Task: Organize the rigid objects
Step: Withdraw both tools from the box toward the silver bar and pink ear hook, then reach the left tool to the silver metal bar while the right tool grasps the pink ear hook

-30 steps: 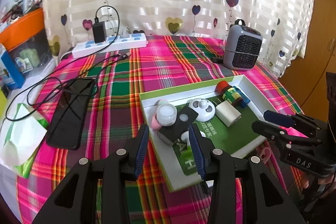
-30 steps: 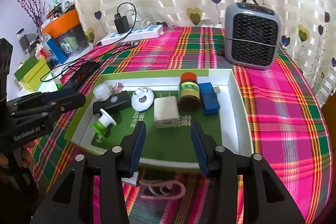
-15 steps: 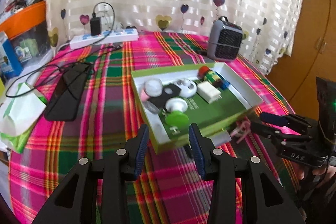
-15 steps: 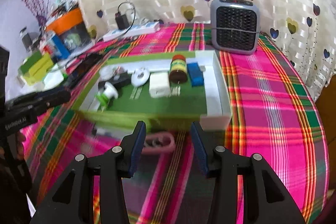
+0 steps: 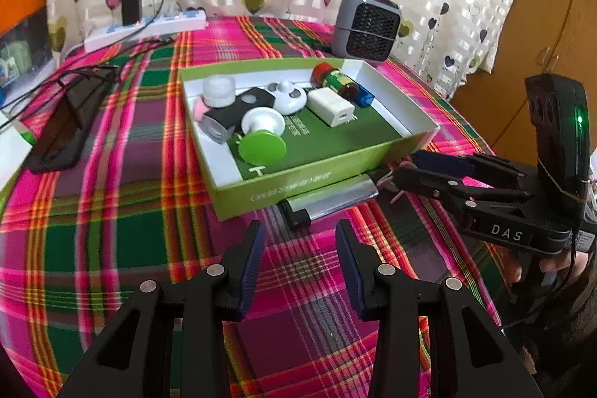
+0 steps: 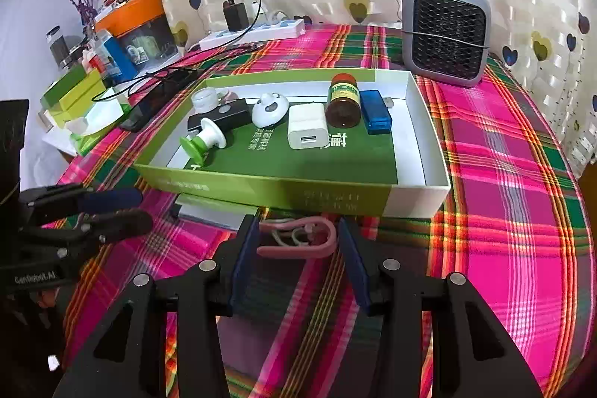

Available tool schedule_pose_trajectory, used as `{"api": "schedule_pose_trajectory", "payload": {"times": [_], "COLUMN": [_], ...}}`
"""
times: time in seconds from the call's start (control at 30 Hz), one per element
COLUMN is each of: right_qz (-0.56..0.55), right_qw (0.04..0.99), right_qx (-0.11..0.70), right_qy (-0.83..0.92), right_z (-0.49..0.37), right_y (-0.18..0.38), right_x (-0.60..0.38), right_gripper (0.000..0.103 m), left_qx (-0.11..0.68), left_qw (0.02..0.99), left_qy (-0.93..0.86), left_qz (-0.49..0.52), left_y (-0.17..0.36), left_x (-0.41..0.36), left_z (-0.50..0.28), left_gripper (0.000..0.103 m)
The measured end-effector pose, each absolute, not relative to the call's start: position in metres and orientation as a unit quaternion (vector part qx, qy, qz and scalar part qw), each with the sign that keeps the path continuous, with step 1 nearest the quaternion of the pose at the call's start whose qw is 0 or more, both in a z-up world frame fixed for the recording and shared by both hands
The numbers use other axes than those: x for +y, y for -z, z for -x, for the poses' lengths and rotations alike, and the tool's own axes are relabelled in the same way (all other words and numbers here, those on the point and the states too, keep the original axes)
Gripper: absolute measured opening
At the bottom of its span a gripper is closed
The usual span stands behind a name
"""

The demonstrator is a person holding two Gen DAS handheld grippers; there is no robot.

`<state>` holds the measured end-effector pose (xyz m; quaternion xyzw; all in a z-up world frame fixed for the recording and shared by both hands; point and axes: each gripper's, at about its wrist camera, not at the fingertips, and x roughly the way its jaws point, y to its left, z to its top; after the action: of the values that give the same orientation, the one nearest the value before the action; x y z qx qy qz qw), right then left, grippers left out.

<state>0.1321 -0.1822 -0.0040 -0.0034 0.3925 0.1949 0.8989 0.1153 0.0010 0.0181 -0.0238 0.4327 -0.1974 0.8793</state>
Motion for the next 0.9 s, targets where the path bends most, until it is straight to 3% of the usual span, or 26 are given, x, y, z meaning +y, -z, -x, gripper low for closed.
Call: {"api": "schedule_pose_trajectory", "payload": {"times": [0.9], "right_qz": [0.108], "right_qw": [0.866], "right_qx": [0.407], "right_qy": [-0.270], "right_z": [-0.125], "right_y": [0.011], "right_x": [-0.171], "right_gripper": [0.046], "left_qx": [0.452], "left_qw": [0.862], "left_qy": [0.227], "left_qz": [0.034], "left_y": [-0.008], "left_x": [-0.010], "left_z": [-0.134], "left_gripper": [0.038]}}
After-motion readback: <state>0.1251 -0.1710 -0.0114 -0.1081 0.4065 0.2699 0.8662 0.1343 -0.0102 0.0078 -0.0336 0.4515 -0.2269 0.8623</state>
